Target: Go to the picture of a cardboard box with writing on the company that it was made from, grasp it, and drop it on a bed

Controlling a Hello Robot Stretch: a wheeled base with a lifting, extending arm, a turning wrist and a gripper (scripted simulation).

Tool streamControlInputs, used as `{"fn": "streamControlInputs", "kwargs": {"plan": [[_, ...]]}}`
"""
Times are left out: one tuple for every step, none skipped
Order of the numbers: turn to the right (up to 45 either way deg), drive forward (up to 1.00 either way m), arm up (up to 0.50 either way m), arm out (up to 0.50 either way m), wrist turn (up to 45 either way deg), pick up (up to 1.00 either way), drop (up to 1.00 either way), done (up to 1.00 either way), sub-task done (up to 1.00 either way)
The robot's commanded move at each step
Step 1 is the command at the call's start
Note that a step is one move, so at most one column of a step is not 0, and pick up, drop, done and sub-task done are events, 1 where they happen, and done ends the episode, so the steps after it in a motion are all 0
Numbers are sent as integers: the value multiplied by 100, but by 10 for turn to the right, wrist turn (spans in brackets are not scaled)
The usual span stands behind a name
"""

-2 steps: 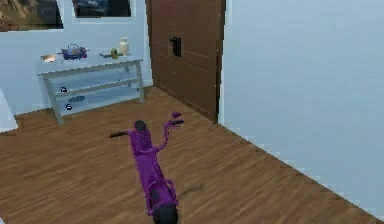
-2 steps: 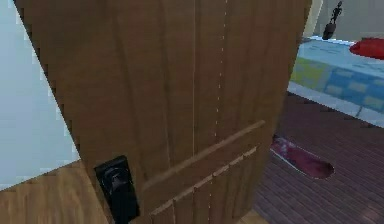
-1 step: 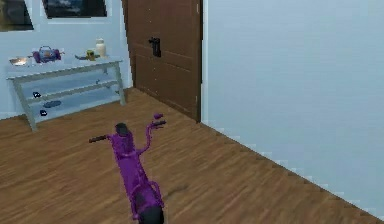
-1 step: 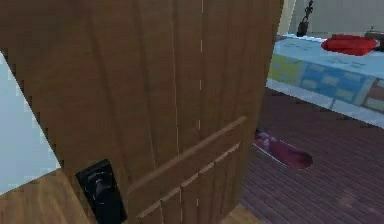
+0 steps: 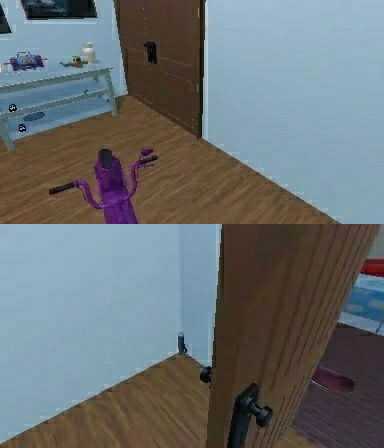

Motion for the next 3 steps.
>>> {"fn": "streamControlInputs", "kwargs": {"plan": [[60, 0, 0, 0, 0, 0, 0, 0, 0], [0, 55, 0, 0, 0, 0, 0, 0, 0], [30, 0, 0, 0, 0, 0, 0, 0, 0]]}}
